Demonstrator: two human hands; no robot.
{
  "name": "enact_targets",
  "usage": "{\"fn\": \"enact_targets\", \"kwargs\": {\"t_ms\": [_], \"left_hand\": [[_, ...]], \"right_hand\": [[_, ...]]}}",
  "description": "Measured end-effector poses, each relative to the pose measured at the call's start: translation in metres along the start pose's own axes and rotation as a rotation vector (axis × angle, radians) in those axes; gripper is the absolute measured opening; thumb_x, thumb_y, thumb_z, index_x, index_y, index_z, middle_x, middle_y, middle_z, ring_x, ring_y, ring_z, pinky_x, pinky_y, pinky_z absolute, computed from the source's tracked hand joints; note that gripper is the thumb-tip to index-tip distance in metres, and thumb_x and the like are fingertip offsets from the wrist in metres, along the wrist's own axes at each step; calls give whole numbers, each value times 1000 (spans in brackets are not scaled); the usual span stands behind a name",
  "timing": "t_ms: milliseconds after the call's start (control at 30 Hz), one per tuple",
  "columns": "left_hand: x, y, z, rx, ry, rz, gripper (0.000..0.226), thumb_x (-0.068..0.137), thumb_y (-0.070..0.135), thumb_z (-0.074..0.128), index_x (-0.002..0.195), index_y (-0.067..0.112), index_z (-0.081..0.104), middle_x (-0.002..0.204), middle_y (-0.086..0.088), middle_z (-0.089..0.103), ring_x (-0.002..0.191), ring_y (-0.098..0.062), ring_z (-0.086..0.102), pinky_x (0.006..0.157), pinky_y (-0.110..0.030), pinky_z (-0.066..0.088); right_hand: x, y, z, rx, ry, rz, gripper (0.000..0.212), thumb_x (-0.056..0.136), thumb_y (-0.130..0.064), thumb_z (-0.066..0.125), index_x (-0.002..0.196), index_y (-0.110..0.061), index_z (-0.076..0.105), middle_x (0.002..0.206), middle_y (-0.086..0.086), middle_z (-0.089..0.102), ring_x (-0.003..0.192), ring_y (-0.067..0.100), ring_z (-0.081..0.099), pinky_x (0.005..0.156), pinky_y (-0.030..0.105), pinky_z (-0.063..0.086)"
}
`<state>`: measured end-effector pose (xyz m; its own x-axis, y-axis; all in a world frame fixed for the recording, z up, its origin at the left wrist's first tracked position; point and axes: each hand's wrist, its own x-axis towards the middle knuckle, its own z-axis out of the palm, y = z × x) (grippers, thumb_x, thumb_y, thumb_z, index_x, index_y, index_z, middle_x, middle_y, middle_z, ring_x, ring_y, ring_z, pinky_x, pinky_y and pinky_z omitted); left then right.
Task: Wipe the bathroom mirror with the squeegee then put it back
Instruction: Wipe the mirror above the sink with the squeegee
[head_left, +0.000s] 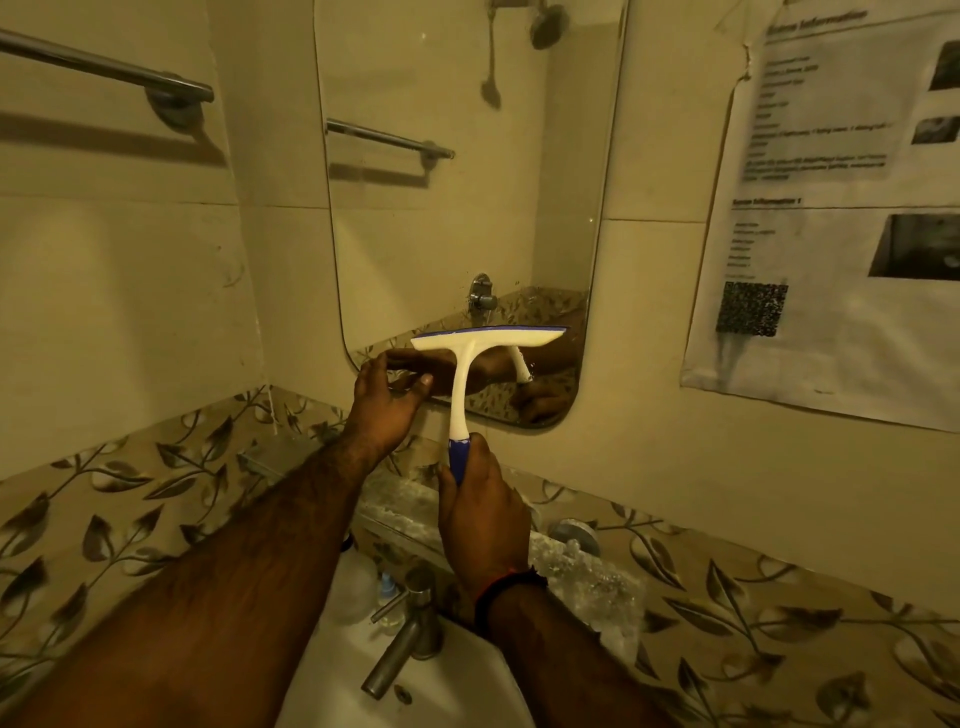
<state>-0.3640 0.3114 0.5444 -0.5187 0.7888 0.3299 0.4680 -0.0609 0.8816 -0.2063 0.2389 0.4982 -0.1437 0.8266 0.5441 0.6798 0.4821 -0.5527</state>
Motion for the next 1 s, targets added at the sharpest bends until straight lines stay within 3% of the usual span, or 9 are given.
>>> {"fn": "enact_targets", "kwargs": {"t_ms": [433, 633, 1000], "left_hand": [[-2, -2, 2, 42, 14, 1, 78, 89, 52, 59, 153, 29, 21, 162, -1, 12, 145, -30, 25, 113, -49, 31], [-1, -2, -1, 37, 10, 48, 66, 89, 47, 61, 146, 30, 33, 157, -3, 26, 139, -29, 35, 111, -51, 37], [-3, -10, 4, 128, -25, -21, 83, 92, 39, 60, 155, 33, 6, 164, 2, 0, 148, -30, 16, 114, -52, 31]], "right_hand": [[-12, -6, 5, 149, 21, 14, 51, 99, -45, 37, 144, -25, 21, 114, 4, 62, 92, 20, 62, 78, 33, 54], [-27, -4, 14, 157, 3, 58, 56, 99, -45, 36, 147, -23, 20, 115, 4, 63, 93, 20, 63, 79, 33, 54], [-44, -4, 25, 183, -27, 158, 56, 99, -46, 37, 147, -25, 19, 104, 1, 66, 87, 18, 64, 76, 30, 53]]}}
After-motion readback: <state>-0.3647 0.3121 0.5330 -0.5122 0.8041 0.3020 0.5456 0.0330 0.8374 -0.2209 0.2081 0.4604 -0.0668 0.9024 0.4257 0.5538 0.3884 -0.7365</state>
